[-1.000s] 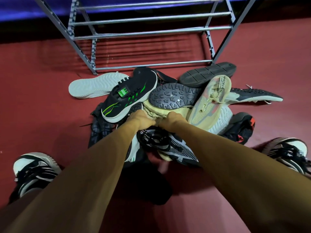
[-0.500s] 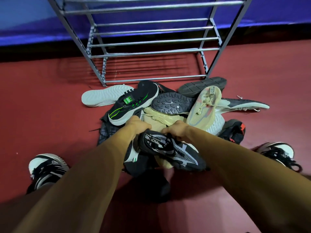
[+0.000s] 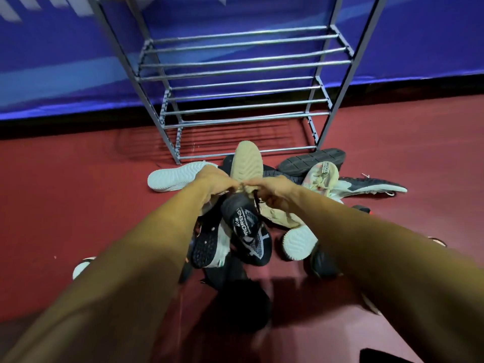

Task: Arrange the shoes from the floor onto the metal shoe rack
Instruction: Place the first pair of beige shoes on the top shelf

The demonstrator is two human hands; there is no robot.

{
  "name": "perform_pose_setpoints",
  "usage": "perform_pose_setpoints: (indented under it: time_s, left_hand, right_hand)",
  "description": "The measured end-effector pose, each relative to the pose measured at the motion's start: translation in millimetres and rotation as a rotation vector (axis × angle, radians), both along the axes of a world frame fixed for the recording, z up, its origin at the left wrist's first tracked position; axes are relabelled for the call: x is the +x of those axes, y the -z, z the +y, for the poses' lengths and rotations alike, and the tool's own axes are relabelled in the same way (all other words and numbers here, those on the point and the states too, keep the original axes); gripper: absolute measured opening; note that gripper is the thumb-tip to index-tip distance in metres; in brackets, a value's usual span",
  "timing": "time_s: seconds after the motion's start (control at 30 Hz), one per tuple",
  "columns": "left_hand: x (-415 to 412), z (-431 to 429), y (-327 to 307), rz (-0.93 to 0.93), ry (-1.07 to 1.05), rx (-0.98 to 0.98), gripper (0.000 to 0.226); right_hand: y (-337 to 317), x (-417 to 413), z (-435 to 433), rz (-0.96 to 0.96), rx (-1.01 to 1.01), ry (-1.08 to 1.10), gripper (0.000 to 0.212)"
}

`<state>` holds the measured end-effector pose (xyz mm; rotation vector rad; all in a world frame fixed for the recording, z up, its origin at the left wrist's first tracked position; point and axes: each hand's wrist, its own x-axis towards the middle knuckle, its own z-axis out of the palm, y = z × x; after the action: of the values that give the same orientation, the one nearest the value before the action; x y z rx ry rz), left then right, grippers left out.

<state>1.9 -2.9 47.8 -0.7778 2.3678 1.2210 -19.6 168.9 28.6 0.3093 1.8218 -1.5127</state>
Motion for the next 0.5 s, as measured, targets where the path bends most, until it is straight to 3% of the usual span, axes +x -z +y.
perform_pose_setpoints:
  time_s: [0.17,0.37,0.5]
  left_hand:
    - [-4.6,6.4,-20.4,0.165,-0.078,0.062,0.042]
    - [-11.9,7.8,-82.6,0.329,-0.092,0.144,0.021]
    - [-7.1,10.5,-133.7,0.436,-0.076,0.18,0.013]
  right_hand:
    - [-84.0,-20.0,-22.6,0.189,-0.02,-0.056,0.038]
    - [-146.3,-15.9,-2.9,0.448,0.218,-0.148,0.03]
    - [-169.7,1.6,17.1,0.499,0.248,-0.28,0.028]
